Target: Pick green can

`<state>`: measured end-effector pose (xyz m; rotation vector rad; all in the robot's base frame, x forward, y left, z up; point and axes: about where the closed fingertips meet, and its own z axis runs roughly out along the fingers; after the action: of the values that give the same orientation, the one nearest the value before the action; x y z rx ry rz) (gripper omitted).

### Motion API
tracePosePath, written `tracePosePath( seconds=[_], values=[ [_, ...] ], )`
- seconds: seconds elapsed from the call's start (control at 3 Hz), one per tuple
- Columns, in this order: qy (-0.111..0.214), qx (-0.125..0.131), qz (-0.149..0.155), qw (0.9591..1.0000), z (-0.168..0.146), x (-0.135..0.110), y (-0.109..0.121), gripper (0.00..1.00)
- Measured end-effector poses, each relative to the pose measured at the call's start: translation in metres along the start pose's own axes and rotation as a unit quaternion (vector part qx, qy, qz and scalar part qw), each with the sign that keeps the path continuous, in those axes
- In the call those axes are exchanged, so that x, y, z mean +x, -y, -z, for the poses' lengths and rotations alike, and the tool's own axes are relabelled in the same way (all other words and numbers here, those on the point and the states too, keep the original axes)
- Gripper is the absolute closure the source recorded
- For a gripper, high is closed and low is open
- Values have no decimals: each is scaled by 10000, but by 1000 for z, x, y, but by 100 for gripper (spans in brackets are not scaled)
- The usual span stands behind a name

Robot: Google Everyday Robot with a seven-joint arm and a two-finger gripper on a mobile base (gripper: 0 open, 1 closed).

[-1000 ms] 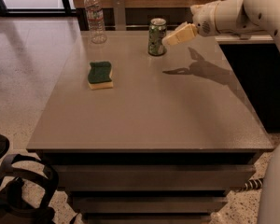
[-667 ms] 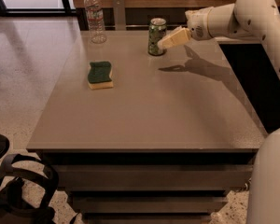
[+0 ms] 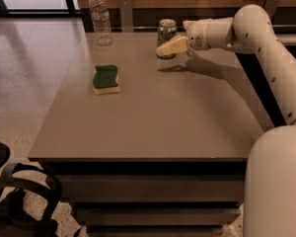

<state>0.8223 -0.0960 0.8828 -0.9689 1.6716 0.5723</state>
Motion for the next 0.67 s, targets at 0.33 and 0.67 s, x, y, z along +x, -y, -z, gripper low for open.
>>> tracePosePath(
  seconds=[0.33, 0.67],
  values=[
    [147, -209, -99, 9996, -22, 6, -5, 18],
    [159, -245, -112, 9995, -26, 7, -6, 41]
  ],
)
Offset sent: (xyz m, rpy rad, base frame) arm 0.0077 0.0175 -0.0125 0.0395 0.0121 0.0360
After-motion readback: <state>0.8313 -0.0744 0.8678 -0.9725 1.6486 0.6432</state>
